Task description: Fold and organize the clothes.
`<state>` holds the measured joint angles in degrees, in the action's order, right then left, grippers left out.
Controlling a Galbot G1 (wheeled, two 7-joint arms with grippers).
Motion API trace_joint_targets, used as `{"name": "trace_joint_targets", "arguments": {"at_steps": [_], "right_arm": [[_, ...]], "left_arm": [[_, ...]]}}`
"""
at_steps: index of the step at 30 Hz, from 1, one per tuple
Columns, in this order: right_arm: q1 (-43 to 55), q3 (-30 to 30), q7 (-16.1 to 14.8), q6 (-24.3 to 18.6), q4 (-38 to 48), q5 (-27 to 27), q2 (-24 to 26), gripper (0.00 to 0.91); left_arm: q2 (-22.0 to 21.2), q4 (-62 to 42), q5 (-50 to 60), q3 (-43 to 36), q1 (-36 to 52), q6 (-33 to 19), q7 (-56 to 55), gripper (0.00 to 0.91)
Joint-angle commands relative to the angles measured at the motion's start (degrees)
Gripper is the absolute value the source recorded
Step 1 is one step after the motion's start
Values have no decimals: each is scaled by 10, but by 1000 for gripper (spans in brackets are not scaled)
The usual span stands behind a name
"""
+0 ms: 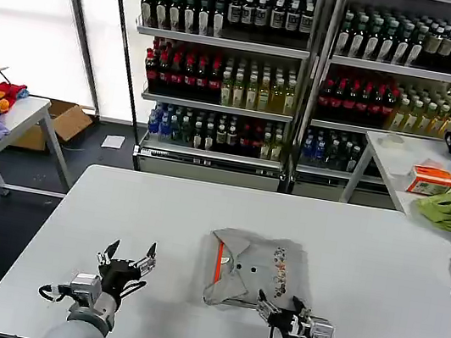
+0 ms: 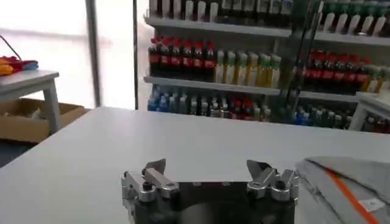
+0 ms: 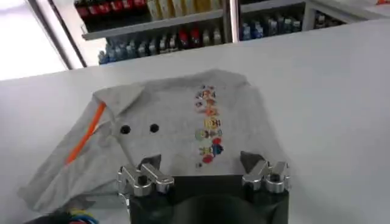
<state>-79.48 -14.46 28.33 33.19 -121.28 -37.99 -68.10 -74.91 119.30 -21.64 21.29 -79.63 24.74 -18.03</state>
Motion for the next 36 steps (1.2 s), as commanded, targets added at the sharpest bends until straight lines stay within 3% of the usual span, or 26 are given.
{"name": "trace_joint_targets", "arguments": {"at_steps": [1, 5, 10, 16, 19, 22, 25, 31, 36], "right_arm": [[-11, 2, 20, 0, 14, -13, 0, 907], [-14, -3, 24, -1, 11, -13, -1, 907], [-19, -27, 11, -1, -61, 0, 0, 907], [54, -27, -33, -23, -33, 155, -23, 907], [97, -14, -46, -30, 3, 195, -39, 907], [148, 3, -41, -21, 60, 191, -62, 907], [194, 9, -26, -2, 113, 143, -77, 907], [254, 10, -7, 0, 196, 80, -87, 907], [272, 8, -3, 0, 236, 59, -101, 907]], "left_arm": [[1, 0, -1, 0, 2, 0, 0, 907], [2, -1, -1, 1, 3, 0, 0, 907], [3, -2, -1, 3, -1, 0, 1, 907], [-4, 7, 0, 1, -6, -2, 1, 907], [-7, 15, 2, -1, -17, -3, 3, 907], [-10, 20, 8, -2, -25, -4, 4, 907], [-9, 22, 11, 0, -33, -4, 5, 907], [-10, 22, 17, 5, -48, -7, 6, 907], [-13, 22, 21, 5, -55, -7, 7, 907]]}}
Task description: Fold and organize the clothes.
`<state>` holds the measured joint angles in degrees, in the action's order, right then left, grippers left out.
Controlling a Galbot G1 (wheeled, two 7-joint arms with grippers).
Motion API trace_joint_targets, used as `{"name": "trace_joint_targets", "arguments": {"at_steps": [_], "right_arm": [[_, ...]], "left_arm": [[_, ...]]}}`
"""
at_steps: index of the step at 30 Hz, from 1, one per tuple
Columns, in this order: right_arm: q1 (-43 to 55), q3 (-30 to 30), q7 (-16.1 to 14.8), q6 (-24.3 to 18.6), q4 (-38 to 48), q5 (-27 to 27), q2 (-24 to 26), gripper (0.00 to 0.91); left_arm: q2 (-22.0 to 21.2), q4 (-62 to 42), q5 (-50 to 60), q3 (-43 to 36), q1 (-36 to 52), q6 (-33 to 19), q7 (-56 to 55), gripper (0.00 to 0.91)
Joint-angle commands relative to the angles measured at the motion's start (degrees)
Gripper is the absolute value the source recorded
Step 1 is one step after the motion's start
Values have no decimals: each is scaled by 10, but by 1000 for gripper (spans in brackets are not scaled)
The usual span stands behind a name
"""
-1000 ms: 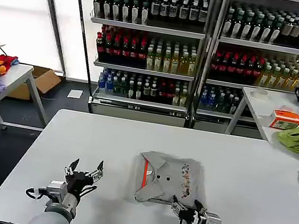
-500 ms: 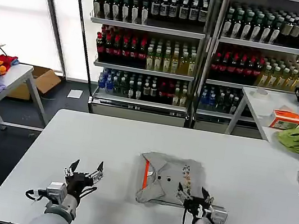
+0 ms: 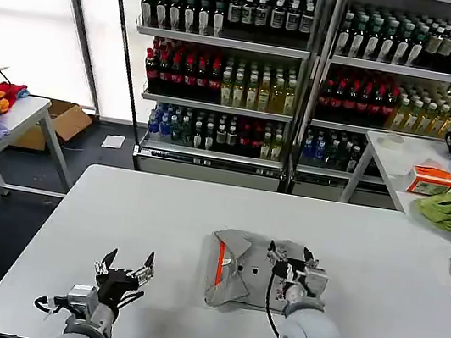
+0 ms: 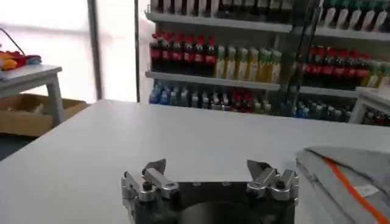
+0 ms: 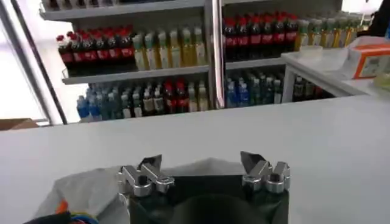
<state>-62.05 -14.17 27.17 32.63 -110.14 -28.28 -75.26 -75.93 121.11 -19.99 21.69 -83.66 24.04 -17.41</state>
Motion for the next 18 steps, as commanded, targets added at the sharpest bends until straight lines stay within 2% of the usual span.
{"name": "trace_joint_targets", "arguments": {"at_steps": [1, 18], "right_arm": [[96, 5, 8, 6, 127, -42, -30, 907], [89, 8, 12, 6, 151, -74, -36, 907]], "left_arm": [[-3, 3, 4, 1, -15, 0, 0, 907], [-3, 6, 4, 7, -18, 3, -1, 907]]}}
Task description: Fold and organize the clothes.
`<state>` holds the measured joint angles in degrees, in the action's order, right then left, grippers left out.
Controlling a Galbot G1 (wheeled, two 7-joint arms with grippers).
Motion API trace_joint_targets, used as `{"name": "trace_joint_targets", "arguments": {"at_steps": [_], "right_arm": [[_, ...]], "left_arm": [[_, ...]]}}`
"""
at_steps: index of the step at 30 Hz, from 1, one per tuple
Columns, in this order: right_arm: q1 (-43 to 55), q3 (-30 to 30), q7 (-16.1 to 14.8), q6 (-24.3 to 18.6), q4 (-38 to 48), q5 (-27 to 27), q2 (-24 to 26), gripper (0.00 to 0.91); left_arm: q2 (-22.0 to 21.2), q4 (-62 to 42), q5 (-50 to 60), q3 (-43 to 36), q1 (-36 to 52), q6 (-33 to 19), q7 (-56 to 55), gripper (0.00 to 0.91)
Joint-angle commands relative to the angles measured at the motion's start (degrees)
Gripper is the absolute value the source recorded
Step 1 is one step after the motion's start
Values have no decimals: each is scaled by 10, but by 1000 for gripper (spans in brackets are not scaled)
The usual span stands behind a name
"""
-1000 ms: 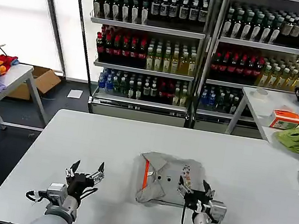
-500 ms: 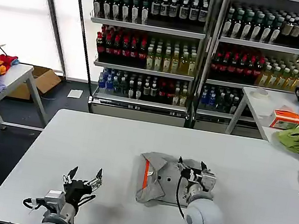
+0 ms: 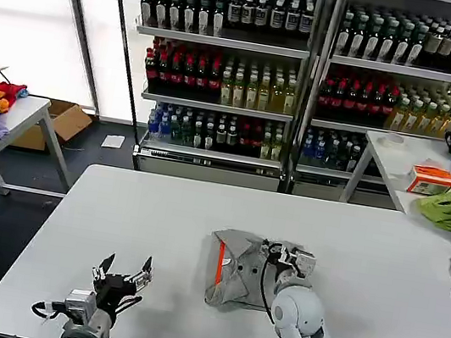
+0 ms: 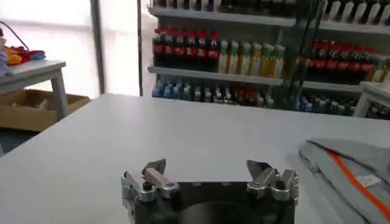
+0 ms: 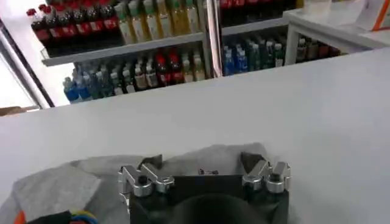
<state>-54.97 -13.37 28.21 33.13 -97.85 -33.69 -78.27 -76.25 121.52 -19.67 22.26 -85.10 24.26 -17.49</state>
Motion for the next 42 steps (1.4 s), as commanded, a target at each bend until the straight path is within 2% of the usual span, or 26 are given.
{"name": "trace_joint_targets", "arguments": {"at_steps": [1, 7, 10, 11, 12, 13, 14, 16, 19, 21, 24, 25, 27, 32, 39, 41, 42], "right_arm": [[17, -2, 2, 1, 26, -20, -6, 907], [3, -16, 1, 0, -23, -20, 1, 907], [-27, -27, -24, -21, -82, 63, 11, 907], [-55, -32, -37, -26, -133, 153, 22, 907], [-71, -35, -38, -37, -164, 192, 31, 907], [-84, -38, -38, -42, -186, 208, 39, 907], [-99, -52, -41, -51, -215, 275, 51, 907], [-128, -88, -46, -47, -254, 304, 81, 907], [-184, -177, -49, -49, -290, 309, 117, 907], [-239, -201, -30, -78, -291, 302, 123, 907], [-281, -198, 2, -96, -282, 296, 108, 907], [-293, -194, 13, -98, -283, 275, 97, 907], [-298, -193, 19, -100, -286, 261, 82, 907], [-293, -199, 1, -151, -283, 243, 48, 907], [-285, -192, -2, -163, -266, 241, 45, 907], [-284, -193, -1, -155, -264, 237, 49, 907], [-282, -194, -1, -137, -264, 228, 51, 907]], "left_arm": [[0, 3, 1, 1, -4, 1, 0, 907], [-2, 7, 3, 2, -3, -7, 0, 907], [-7, 19, 45, 1, -8, -43, 9, 907], [-11, 32, 61, 2, -11, -59, 12, 907], [-14, 44, 72, 4, -16, -69, 14, 907], [-15, 48, 74, 5, -18, -74, 15, 907], [-16, 63, 76, 9, -22, -84, 15, 907], [-18, 75, 79, 17, -24, -87, 15, 907], [-18, 75, 78, 22, -21, -93, 11, 907], [-19, 63, 78, 20, -13, -93, 8, 907], [-22, 44, 80, 6, -6, -92, 4, 907], [-24, 39, 82, 1, -3, -90, 4, 907], [-25, 35, 89, -5, 0, -82, 3, 907], [-23, 27, 104, -13, 4, -79, 4, 907], [-13, 32, 100, -3, 1, -78, 5, 907], [-11, 32, 98, -1, 1, -77, 5, 907], [-10, 30, 96, 0, 1, -77, 5, 907]]}}
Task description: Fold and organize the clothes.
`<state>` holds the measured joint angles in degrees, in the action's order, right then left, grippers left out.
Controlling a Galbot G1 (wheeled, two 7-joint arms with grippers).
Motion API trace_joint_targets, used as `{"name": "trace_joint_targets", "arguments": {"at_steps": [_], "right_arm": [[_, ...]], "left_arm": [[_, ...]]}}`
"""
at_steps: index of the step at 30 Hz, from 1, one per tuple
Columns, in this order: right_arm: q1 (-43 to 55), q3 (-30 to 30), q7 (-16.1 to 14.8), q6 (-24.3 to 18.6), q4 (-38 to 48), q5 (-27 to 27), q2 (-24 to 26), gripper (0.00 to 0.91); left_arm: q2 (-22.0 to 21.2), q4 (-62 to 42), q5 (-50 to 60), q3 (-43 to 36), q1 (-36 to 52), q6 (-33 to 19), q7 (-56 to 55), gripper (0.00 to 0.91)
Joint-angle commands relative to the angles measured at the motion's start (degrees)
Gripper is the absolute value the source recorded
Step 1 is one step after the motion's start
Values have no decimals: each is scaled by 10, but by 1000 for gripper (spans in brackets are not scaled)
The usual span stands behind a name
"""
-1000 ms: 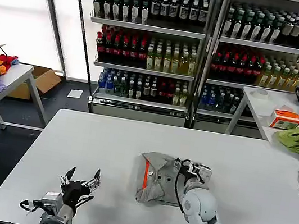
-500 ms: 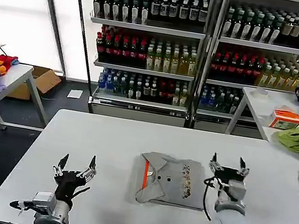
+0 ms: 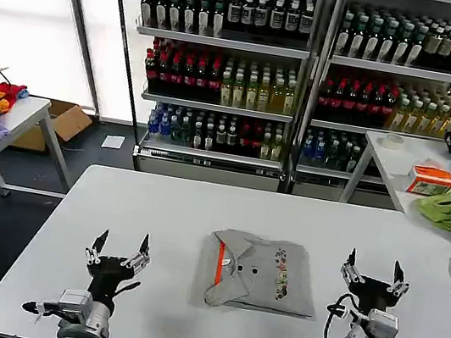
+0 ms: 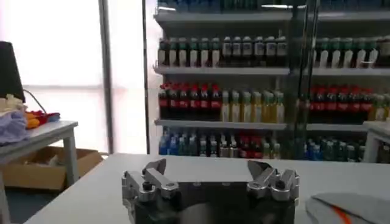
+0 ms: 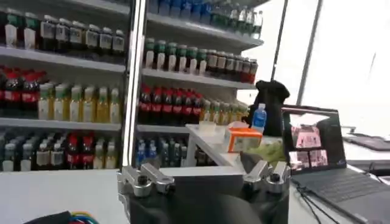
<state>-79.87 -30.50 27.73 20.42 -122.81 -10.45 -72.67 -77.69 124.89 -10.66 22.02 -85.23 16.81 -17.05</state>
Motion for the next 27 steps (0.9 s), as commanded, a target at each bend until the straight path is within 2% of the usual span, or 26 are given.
{"name": "trace_joint_targets", "arguments": {"at_steps": [1, 24, 27], "right_arm": [[-31, -25, 4, -3, -13, -9, -3, 907], [-44, -21, -3, -12, -16, -15, 4, 907], [-50, -20, -22, -11, -19, -16, 8, 907]], "left_arm": [[5, -5, 4, 3, 3, -2, 0, 907], [-1, -4, -14, 1, 5, 10, -2, 907], [-2, -3, -15, 1, 3, 10, -2, 907]]}}
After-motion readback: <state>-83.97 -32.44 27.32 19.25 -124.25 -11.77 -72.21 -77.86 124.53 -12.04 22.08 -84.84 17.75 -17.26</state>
